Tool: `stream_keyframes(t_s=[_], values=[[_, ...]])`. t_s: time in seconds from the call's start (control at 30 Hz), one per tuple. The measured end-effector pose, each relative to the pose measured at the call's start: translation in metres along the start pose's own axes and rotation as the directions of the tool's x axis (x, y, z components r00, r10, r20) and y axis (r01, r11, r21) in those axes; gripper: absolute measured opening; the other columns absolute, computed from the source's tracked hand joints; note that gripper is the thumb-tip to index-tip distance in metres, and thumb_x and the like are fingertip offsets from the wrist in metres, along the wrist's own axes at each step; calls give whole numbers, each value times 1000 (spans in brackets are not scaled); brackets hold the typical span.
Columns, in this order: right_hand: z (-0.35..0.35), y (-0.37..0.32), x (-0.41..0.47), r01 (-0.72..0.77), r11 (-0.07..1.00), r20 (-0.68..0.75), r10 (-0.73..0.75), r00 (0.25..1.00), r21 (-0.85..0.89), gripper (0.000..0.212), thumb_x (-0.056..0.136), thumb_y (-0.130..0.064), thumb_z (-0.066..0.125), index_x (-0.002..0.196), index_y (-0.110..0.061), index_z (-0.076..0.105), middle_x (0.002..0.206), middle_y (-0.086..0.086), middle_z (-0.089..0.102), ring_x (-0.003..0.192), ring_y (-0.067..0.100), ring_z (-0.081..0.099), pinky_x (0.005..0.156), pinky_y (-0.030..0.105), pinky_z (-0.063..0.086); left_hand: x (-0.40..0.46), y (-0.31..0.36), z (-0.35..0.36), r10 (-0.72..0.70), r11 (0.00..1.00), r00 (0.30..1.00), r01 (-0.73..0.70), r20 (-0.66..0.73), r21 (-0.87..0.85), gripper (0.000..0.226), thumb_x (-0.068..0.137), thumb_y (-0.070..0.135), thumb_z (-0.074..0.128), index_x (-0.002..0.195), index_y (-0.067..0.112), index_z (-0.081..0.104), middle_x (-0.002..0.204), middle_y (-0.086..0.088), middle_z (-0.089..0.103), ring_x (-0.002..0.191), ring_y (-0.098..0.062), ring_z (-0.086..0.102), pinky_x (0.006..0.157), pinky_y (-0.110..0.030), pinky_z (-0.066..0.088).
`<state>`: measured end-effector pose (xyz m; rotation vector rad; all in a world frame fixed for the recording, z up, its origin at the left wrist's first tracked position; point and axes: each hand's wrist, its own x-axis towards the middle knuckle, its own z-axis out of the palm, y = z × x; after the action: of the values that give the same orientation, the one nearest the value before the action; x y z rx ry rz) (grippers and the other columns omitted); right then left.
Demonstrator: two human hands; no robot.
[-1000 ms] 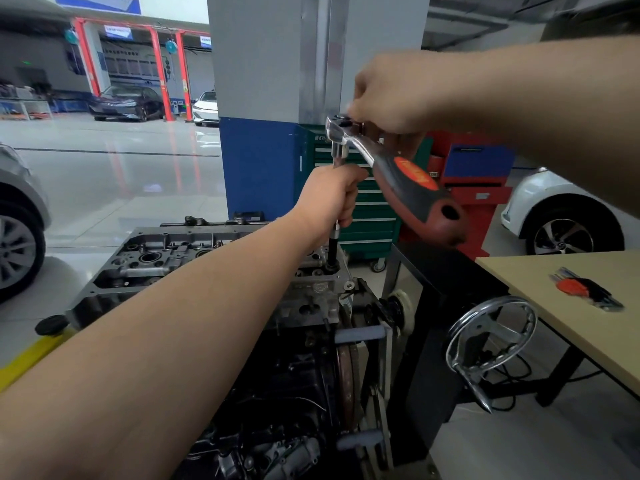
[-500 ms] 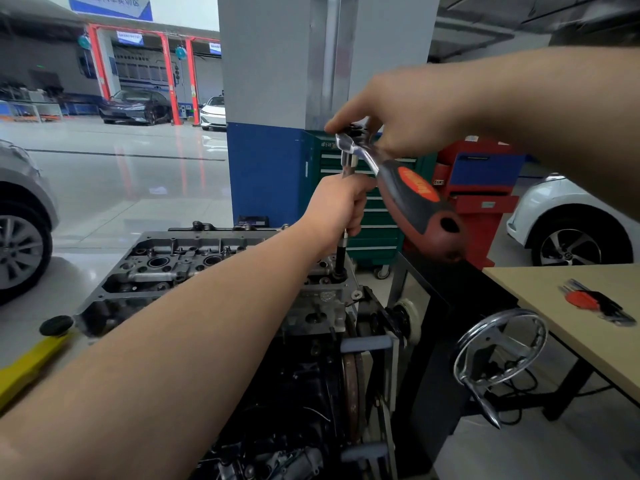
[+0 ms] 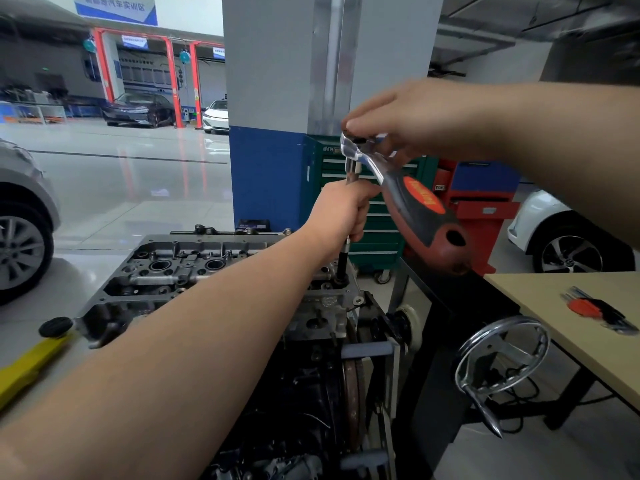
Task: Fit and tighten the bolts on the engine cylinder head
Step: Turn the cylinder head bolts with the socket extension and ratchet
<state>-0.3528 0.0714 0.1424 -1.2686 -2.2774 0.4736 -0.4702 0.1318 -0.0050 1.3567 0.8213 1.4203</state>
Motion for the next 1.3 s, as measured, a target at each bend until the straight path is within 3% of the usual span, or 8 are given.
stream_keyframes(t_s=[0.2,0.43,0.7,0.83,0.97,1.07,1.2,1.3], values=[[7,-6,10,-30,976,-52,19,998,-218,17,96,-37,59,103,-35,74,88,8,71,55,17,59,47,29,55,0,0,-2,22,999,1000,-22,1,34,30,76,26,60,50,30,45,53,4,40,48,-14,31,51,-28,32],[7,-2,12,-8,978,-54,-4,999,-210,21,98,-35,58,107,-30,76,51,-9,53,43,10,45,41,26,39,2,-3,-5,16,999,1000,-16,11,32,35,78,23,62,47,29,46,52,5,40,48,-14,31,48,-27,33],[9,-4,10,-8,959,-83,-16,996,-282,28,102,-26,52,120,-16,70,53,-6,50,37,3,36,40,22,31,2,-2,-4,-4,998,999,7,-37,55,34,70,31,56,38,28,47,52,6,45,45,-11,35,43,-22,37],[8,-4,8,14,929,-62,-40,997,-369,30,102,-17,47,126,-2,58,75,19,49,39,4,32,36,19,27,2,-2,-4,4,997,999,-2,-37,71,35,72,30,56,38,29,46,53,6,44,45,-10,35,43,-21,36],[8,-5,4,47,894,-25,-64,998,-445,33,98,-7,43,124,-6,64,108,23,70,62,26,56,55,27,37,1,0,-4,2,997,999,1,-40,74,31,72,31,57,43,29,47,57,3,46,50,-14,37,45,-25,38],[4,-5,0,65,912,-40,-88,995,-406,35,109,-22,46,133,-34,67,92,-11,75,57,-7,55,53,14,43,-1,0,-4,-5,1000,999,5,-36,24,31,71,34,59,41,30,49,60,0,44,56,-16,37,53,-29,38],[-11,-8,5,187,765,143,-124,982,-617,50,108,-17,46,149,-46,47,157,-10,44,140,8,40,108,24,26,0,1,-2,-17,999,1000,18,-15,35,36,71,31,58,37,29,47,54,3,41,52,-16,32,52,-29,35],[-11,-18,11,252,682,324,-23,946,-687,76,96,-11,61,145,-63,35,166,-17,27,150,14,31,119,38,26,6,0,-5,7,999,1000,-7,0,52,31,81,23,60,53,31,50,58,-1,41,54,-16,33,53,-30,34]])
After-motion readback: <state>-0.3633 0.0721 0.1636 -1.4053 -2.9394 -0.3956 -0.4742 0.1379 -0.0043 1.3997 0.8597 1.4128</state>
